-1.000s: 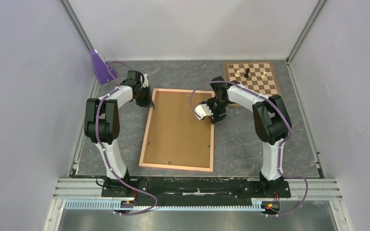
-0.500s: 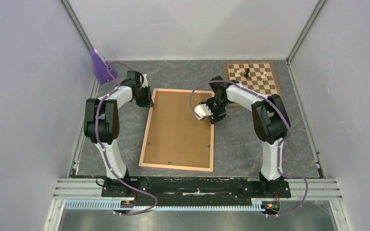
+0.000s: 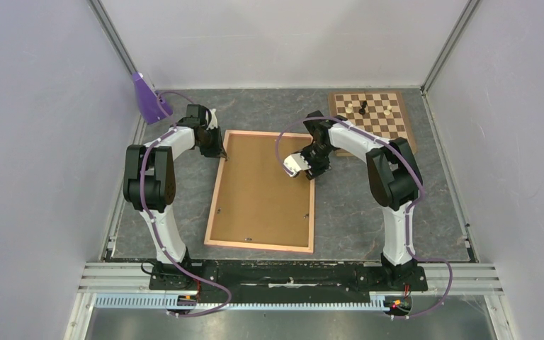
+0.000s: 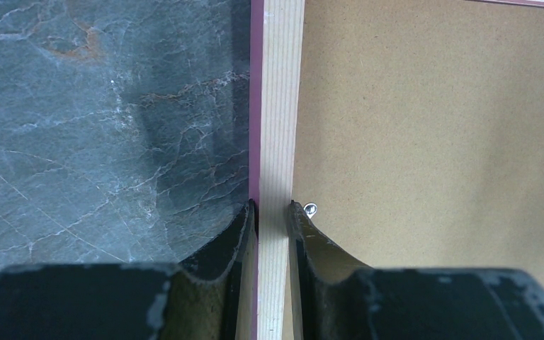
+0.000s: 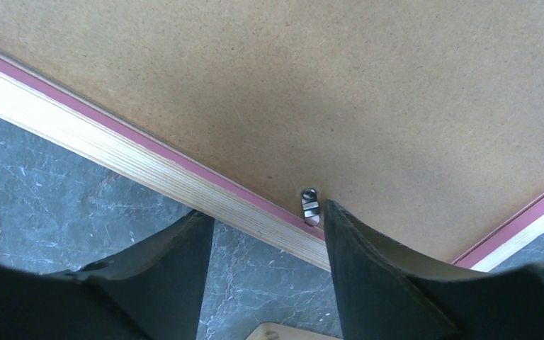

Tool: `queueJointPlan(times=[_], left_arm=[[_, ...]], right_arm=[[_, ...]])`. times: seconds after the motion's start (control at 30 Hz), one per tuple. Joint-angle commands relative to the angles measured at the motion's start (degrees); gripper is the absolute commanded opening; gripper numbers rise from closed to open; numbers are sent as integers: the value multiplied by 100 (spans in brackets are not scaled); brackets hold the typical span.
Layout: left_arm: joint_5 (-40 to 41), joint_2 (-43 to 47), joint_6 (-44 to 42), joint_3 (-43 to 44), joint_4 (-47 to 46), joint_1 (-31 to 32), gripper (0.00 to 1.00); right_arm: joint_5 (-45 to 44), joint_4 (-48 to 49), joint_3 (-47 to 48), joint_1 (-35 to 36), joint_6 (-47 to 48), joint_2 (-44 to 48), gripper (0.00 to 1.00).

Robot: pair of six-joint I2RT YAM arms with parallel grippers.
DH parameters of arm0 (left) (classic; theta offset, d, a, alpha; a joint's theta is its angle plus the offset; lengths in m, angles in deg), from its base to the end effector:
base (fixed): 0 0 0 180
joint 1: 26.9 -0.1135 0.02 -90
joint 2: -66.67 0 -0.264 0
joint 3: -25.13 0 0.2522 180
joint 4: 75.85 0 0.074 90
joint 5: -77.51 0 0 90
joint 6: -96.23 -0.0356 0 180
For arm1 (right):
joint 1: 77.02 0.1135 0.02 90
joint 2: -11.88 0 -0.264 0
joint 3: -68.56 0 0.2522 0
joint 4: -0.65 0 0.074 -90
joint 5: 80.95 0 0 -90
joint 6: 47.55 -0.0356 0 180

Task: Put the photo into the frame
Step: Install the photo frame at the center of the board.

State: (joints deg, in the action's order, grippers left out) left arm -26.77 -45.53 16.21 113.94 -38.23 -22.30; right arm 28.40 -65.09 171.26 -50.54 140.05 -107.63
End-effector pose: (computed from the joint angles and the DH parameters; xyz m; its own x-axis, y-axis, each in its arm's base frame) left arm 0.4018 -0.0411 0.1629 -0.8928 -0.0967 -0.4399 0.0428 0.9541 -0.2965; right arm 0.3576 0.1913 0.1636 0.5725 -0.7596 -0.3085 -0.8190 -0.5474 -0.1720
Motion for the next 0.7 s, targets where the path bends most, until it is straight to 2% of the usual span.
queueJointPlan(times=[0.0,0.17,0.47,0.67], left_arm=[[114,-221,285,-148,5,-12,2],[115,-193,285,-164,-4,-10,2],[109,-194,285,-181,-20,-12,2],[119,-213,282,-183,-31,-7,2]], right_arm=[[21,-229,-18,103,-31,-301,56],[38,-215,0,85,-231,-259,45],[96,-141,-64,-5,-373,-243,36],[135,-127,-36,-38,-408,-245,24]])
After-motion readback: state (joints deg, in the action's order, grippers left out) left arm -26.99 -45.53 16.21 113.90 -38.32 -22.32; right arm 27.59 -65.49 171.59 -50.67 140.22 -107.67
